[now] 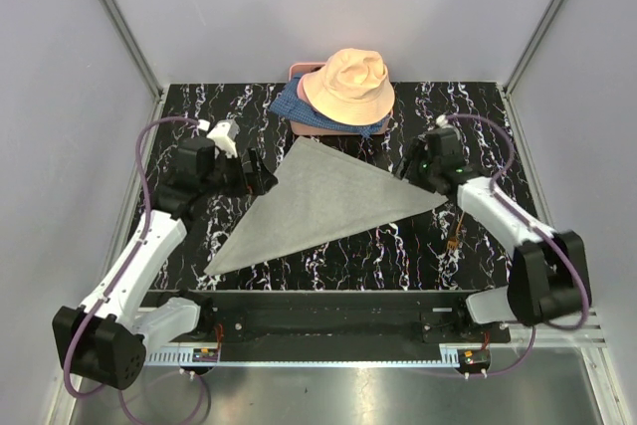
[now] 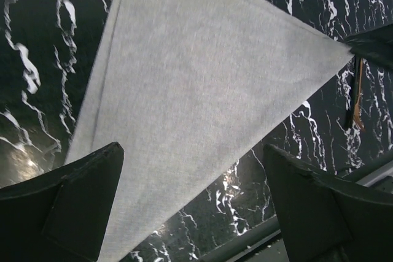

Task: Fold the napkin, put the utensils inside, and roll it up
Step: Grab a utensil with the right arm

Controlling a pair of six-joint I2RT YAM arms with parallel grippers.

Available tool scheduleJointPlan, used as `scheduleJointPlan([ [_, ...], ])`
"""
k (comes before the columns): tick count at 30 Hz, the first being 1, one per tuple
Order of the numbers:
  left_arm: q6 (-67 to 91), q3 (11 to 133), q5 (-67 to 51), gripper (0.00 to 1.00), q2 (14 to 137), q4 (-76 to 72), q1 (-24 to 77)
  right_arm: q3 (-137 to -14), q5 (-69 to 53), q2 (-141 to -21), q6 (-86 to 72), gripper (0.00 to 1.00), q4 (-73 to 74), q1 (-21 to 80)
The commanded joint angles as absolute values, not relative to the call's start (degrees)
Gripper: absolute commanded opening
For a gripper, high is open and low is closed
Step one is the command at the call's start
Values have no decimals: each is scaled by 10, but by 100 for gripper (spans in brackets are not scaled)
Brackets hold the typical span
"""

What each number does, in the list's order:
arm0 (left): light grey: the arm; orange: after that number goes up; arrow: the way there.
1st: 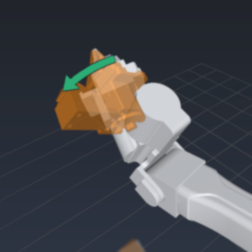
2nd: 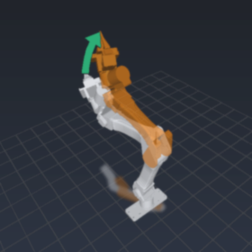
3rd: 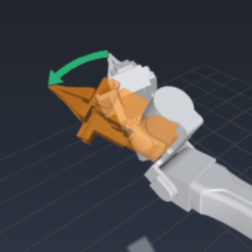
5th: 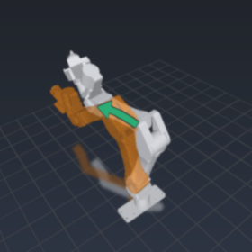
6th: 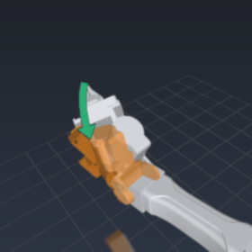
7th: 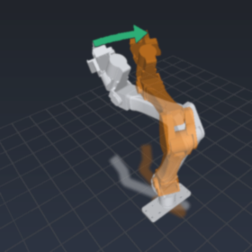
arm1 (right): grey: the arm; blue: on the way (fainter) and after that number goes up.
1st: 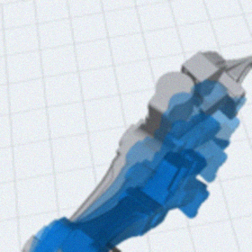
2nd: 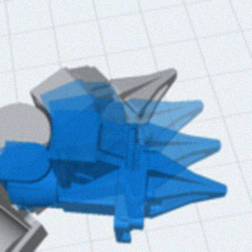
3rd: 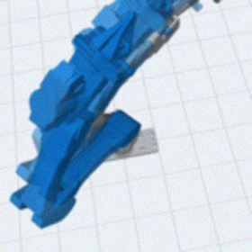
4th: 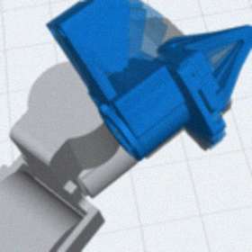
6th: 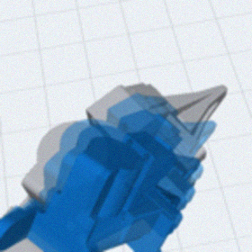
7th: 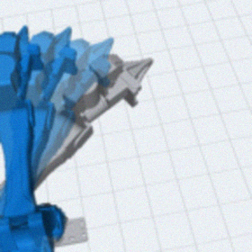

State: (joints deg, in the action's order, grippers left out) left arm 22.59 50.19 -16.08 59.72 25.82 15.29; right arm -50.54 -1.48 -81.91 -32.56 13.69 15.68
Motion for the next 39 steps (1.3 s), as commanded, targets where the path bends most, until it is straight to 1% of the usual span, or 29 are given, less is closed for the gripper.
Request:
scheduleJointPlan([
  [1,151,526,-128,99,589,308,151,-551,68,-737,-296,66,313,119],
  [3,150,520,-121,99,593,309,151,-538,64,-718,-303,62,352,68],
  [5,157,519,-142,99,595,309,149,-513,56,-706,-310,59,366,29],
  [8,161,510,-166,99,592,299,149,-478,39,-692,-333,54,375,3],
  [12,161,509,-171,99,577,296,149,-447,29,-718,-347,50,374,-57],
  [14,161,509,-173,99,574,296,149,-436,38,-729,-347,45,372,-78],
  [16,161,507,-175,99,569,296,149,-429,57,-745,-344,44,360,-97],
  [20,160,505,-178,99,562,295,149,-432,54,-793,-333,43,328,-112],
  [26,159,504,-171,99,554,294,149,-466,61,-857,-305,43,314,-113],
  [32,159,502,-168,99,551,296,149,-475,62,-868,-298,44,307,-114],
  [35,159,502,-168,99,549,296,149,-474,59,-874,-301,38,308,-115],
  [39,159,502,-167,99,548,296,149,-461,45,-879,-308,27,308,-116],
])
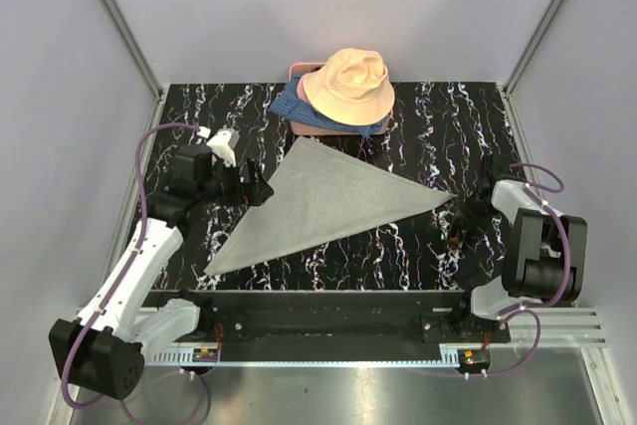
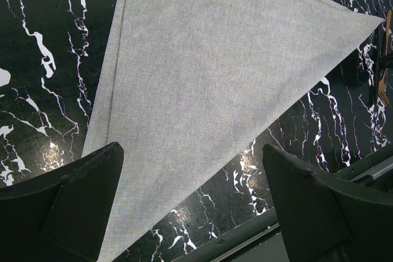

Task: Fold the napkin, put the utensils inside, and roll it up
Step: Grab a utensil with the right arm

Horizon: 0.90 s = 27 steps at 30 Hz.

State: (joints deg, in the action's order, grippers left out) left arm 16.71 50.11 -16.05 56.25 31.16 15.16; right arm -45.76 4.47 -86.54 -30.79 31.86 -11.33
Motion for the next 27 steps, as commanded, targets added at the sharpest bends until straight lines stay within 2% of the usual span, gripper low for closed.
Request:
scheduleJointPlan([
  [1,159,502,-167,99,548,297,149,-458,46,-879,-309,21,307,-116],
  [6,159,500,-170,99,547,297,149,-447,47,-868,-310,0,312,-116],
  [13,159,498,-170,99,541,296,149,-477,45,-812,-303,0,356,-117],
  [23,161,497,-171,99,540,296,149,-490,-80,-733,-352,0,373,-113],
  [27,162,497,-172,99,541,295,149,-475,-94,-722,-413,0,341,-55],
])
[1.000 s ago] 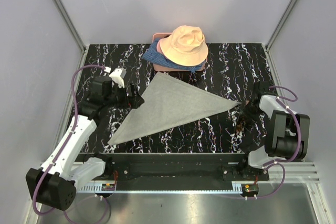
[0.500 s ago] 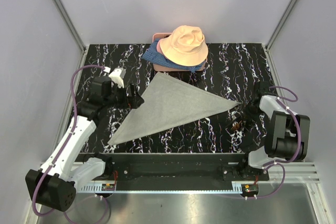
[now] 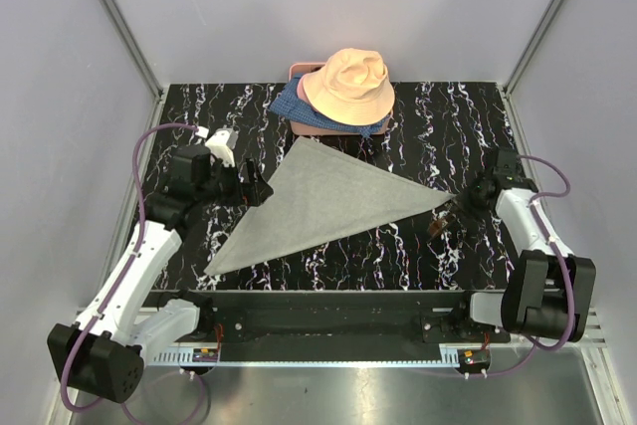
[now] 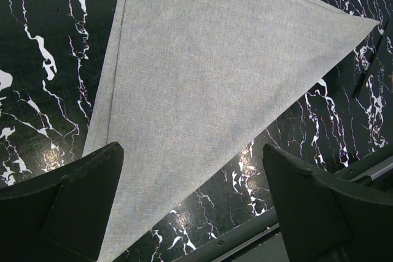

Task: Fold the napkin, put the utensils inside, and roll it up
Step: Grab a utensil with the right arm, then place the utensil onto the napkin

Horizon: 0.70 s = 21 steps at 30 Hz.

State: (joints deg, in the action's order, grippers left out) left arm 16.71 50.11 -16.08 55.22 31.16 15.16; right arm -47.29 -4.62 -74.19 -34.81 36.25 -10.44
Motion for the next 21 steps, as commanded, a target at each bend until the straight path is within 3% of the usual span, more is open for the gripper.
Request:
scheduleJointPlan([
  [1,162,497,-173,99,540,295,149,-468,-92,-717,-430,0,319,-38],
  [5,163,496,-174,99,541,294,148,-445,-70,-708,-577,0,236,64],
  [10,164,495,-181,99,541,291,147,-470,45,-732,-717,0,171,207],
  [21,166,491,-182,99,528,287,145,-591,127,-944,-888,0,115,376],
])
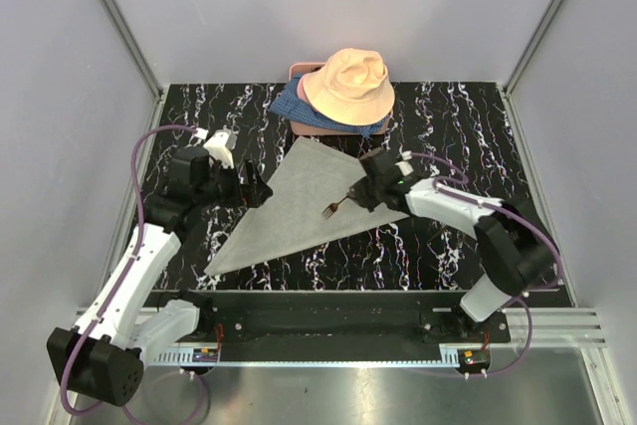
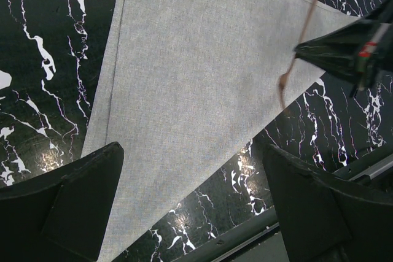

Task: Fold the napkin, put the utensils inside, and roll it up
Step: Place the utensil onto the napkin

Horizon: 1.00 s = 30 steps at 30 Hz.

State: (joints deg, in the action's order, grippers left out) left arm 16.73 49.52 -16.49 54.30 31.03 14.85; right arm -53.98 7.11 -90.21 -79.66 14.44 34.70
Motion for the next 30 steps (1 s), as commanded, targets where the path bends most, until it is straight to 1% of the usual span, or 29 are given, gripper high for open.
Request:
scheduleJointPlan([
  [1,166,490,-183,99,526,287,145,-599,134,-952,-892,0,115,387],
  [5,167,491,-185,99,526,286,145,-628,171,-979,-931,0,142,415],
  [11,167,490,-186,99,522,286,145,-636,161,-1015,-1008,0,160,442],
  [17,166,489,-188,99,519,286,145,-648,175,-1030,-1038,0,205,467],
  [30,167,487,-191,99,512,286,147,-676,178,-1052,-1056,0,250,486],
])
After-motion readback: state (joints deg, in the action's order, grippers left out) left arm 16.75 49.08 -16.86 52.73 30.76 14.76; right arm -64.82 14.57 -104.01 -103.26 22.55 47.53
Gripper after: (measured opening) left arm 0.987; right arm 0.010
